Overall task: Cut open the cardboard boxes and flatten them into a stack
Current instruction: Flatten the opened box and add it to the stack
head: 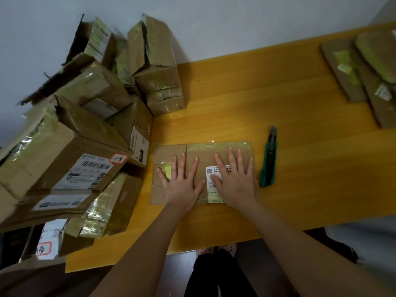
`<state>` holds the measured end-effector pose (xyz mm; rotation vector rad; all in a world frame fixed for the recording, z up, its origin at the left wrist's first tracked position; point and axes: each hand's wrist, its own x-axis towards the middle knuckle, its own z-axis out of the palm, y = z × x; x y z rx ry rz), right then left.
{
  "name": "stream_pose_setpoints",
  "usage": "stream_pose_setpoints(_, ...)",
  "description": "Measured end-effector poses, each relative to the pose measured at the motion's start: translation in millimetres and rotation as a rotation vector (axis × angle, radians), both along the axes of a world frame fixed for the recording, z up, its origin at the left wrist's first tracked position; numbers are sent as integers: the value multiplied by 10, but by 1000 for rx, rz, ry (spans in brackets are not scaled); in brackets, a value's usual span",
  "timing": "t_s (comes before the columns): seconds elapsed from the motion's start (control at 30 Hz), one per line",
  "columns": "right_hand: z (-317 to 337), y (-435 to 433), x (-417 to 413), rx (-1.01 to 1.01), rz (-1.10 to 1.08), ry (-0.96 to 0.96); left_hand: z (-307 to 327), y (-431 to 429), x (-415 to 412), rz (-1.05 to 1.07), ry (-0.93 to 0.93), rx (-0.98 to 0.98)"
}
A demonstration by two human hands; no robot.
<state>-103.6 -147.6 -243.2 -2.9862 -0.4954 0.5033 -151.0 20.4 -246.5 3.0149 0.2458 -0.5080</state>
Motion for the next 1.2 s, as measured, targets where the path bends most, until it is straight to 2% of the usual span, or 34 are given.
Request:
stream_pose_setpoints(0.4,-107,5,-17,-31,-7,-42,-47,17,-12,-20,-19,-37)
stream_pose_setpoints(0.57,50,-63,73,12,36,98,155,87,50,-15,27,-110)
stream_pose_setpoints(0.63,204,-133,83,133,-80,85,316,159,43,149,-49,-152)
stream_pose_setpoints(0.7,342,-202,50,260,-336,8,456,233,16,349,-74,-206)
stream_pose_setpoints(0.73,394,-217,25,301,-443,11,510,262,5,434,-47,-257)
stream_pose_setpoints(0.8,470,-204,-45,323,-525,96,581,303,9,560,40,-359)
stream_pose_setpoints(0.93,504,-139,-81,406,-635,194,649,341,92,696,82,-484)
stream_pose_setpoints(1.1,650,-167,-25,447,-702,92,843,253,163,751,-19,-430)
stream_pose_setpoints(1.2,849,-243,85,592,-819,80,1063,143,322,802,-88,-555)
